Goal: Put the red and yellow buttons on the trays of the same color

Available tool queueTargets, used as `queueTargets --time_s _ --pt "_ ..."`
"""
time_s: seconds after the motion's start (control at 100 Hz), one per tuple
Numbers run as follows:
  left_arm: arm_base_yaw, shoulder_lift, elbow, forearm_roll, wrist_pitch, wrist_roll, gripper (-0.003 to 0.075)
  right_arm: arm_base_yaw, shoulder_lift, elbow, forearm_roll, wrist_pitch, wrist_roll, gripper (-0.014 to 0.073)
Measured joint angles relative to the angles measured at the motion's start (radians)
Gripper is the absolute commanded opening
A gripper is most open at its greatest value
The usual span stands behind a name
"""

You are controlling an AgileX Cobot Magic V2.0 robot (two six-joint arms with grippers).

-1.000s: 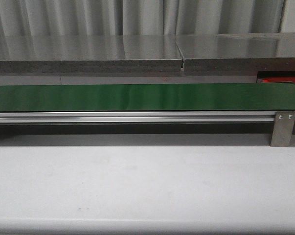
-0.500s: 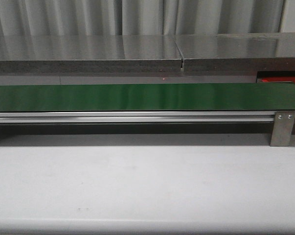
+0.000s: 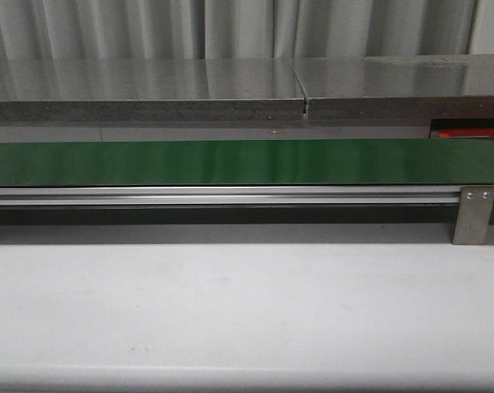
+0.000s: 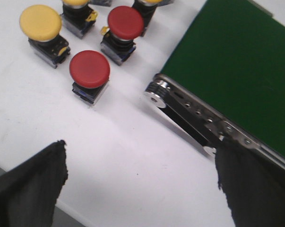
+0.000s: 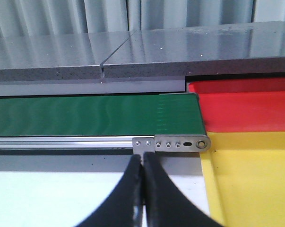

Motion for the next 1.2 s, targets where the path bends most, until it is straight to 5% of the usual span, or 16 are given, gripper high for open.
queueTargets --time_s 0.58,1.2 --pt "0.042 0.398 -0.240 -0.015 0.011 0.000 0.0564 0.000 0.000 0.000 0.000 0.000 0.000 -0.0066" --pt "0.058 0.524 -0.327 -0.015 0.043 -0.017 0.0564 0.000 0.000 0.000 0.000 0.000 0.000 -0.0066"
